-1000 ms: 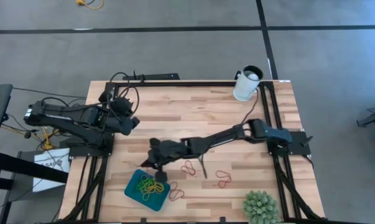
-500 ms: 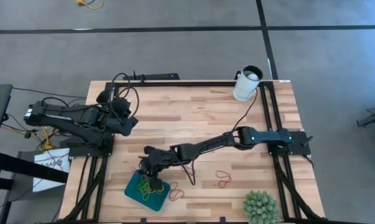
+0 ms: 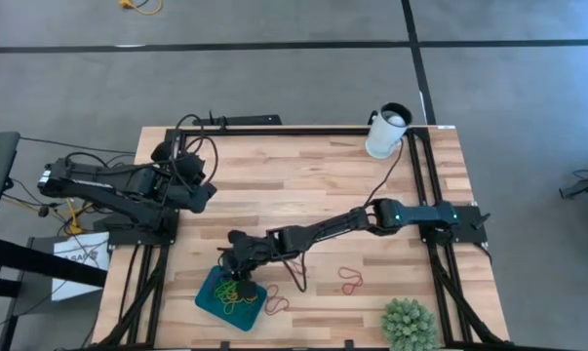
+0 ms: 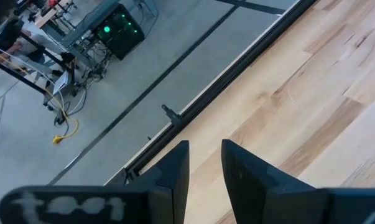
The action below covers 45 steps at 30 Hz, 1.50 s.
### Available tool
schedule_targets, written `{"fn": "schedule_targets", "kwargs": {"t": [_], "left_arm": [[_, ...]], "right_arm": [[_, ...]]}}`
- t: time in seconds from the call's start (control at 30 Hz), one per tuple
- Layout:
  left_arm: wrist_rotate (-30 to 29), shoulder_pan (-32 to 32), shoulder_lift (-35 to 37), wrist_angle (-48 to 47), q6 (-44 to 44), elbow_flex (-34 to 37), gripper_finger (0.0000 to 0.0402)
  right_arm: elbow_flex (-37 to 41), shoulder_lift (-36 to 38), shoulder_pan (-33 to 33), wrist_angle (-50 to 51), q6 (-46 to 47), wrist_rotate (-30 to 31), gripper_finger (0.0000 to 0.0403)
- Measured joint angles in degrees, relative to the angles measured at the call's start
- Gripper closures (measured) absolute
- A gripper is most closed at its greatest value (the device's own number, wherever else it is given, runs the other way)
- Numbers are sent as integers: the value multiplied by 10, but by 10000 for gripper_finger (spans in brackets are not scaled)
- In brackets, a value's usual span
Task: Pick and place items into bin
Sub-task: Put the red rubber band into the blue bin
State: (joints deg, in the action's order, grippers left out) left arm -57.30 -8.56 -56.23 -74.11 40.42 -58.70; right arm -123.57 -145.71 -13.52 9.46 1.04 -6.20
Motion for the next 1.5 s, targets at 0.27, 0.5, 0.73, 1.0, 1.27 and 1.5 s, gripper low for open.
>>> {"fn": "schedule_targets", "kwargs": {"t": [0.27, 0.5, 0.73, 1.0, 1.27, 1.5], "left_arm": [[0, 0, 0, 0, 0, 0, 317], [-2, 0, 0, 0, 0, 0, 317], [-28, 0, 0, -1, -1, 0, 317], [-30, 0, 0, -12, -2, 0, 317], [-30, 0, 1, -88, 66, 0, 317], [-31, 0, 1, -130, 109, 0, 317]], "right_arm": [[0, 41, 4, 101, -1, -1, 305], [1, 93, 5, 267, -10, 1, 307], [1, 167, 8, 411, -25, 3, 307], [1, 273, 50, 625, -65, 20, 307], [108, 383, 80, 580, -38, 19, 307], [403, 479, 39, 285, -1, 18, 307]]}}
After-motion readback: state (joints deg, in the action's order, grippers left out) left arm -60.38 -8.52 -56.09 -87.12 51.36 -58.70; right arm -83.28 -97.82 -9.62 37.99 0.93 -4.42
